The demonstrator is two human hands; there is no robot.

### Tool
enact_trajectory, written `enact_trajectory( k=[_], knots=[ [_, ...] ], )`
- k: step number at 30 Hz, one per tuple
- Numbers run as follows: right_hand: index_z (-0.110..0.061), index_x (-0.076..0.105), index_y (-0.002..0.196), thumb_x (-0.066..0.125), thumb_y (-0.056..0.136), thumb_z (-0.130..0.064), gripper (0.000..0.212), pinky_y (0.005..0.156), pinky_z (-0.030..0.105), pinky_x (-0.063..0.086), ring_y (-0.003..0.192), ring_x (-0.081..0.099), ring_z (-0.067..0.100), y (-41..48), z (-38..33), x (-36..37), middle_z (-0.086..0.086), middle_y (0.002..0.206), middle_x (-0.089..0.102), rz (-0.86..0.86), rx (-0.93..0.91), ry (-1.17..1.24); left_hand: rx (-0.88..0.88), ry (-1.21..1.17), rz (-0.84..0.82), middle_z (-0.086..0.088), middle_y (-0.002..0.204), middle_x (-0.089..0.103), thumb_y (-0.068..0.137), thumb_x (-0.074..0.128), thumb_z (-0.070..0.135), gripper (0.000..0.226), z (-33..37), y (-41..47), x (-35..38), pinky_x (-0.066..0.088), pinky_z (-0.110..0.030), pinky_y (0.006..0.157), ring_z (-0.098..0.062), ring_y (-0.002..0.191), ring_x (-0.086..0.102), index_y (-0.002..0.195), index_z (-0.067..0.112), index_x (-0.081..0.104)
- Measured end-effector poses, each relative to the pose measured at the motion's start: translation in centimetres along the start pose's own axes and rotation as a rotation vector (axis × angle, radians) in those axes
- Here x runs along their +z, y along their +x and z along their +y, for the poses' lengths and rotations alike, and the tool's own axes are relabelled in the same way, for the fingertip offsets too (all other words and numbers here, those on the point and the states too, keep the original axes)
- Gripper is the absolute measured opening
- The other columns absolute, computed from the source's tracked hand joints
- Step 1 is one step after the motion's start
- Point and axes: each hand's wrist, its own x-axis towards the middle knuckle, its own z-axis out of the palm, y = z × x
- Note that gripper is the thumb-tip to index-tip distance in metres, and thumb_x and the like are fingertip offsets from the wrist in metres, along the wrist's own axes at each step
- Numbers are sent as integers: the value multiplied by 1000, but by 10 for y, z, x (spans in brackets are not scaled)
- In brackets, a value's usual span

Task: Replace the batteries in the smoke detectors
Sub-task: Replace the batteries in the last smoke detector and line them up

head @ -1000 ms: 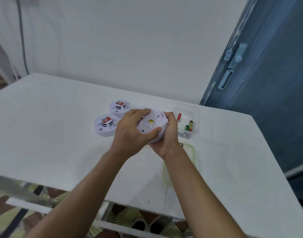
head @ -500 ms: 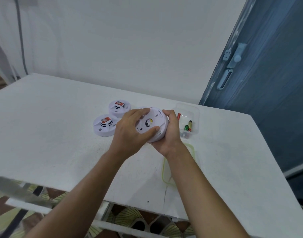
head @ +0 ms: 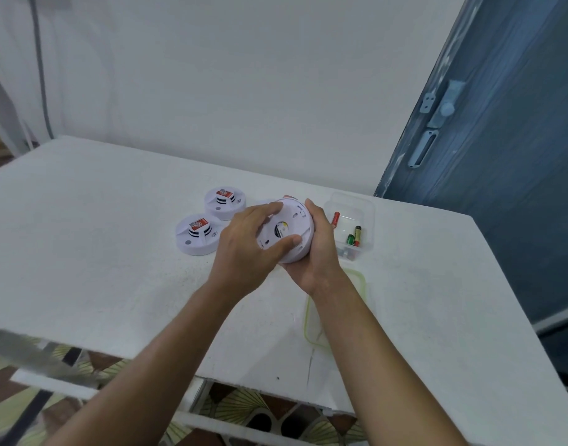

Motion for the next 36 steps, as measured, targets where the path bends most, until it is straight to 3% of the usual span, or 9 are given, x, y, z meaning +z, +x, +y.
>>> enact_trajectory(
  k=[3,6,10,18,21,26,31,33,36],
  knots=[
    [-25,69,108,46,100,-47,32,88,42,50,100,65,26,0,-3,-1,7,108,69,-9,-4,-5,-14,-19,-47,16,120,59,77,79,39,60,-4,1,-2,39,0,81,3,105,53,131,30,55],
    [-25,68,104,46,99,-47,32,93,45,45,103,61,27,0,-5,-2,7,109,67,-16,17,-21,4,3,-93,23,115,54,79,79,37,59,-8,3,-6,43,-9,83,1,107,52,131,31,54],
    [-25,64,114,44,98,-49,35,93,48,43,106,59,29,0,-5,-1,8,113,65,-17,36,-16,47,25,-114,33,110,47,80,77,35,56,-8,5,-6,45,-14,83,-5,110,53,131,28,55],
    [-24,65,108,38,99,-50,38,85,43,47,102,62,29,2,-7,-4,10,113,67,-35,82,-34,110,62,-170,35,112,43,82,75,37,53,-14,7,-7,40,-6,82,-4,111,48,129,25,53],
    [-22,67,106,39,100,-51,40,84,42,48,102,61,29,3,-7,-3,11,112,66,-17,84,-74,116,44,-132,19,121,52,82,74,40,55,-18,4,-4,45,-15,87,-9,110,53,129,23,53],
    [-19,62,119,40,102,-49,41,82,38,51,104,61,28,4,0,1,12,115,64,17,3,-89,-11,-18,-32,13,123,58,77,74,45,63,-13,-1,2,41,-6,84,-3,106,55,132,24,54],
    [-19,67,107,42,101,-45,37,79,37,52,102,61,28,7,2,-1,10,109,66,4,-14,-64,25,8,-93,9,126,54,74,71,48,64,-17,2,-2,51,-28,91,-7,110,55,133,27,56],
    [-20,69,101,45,98,-43,33,78,36,52,96,63,27,7,2,-1,8,103,67,-14,1,-68,55,9,-123,10,126,52,72,74,46,65,-21,5,-6,52,-25,89,1,108,52,131,27,56],
    [-18,64,115,58,86,-43,39,79,38,52,99,63,28,6,2,0,11,111,64,-41,27,-99,105,19,-146,11,125,52,69,79,38,66,-25,7,-9,47,-11,85,12,106,47,129,23,56]
  ],
)
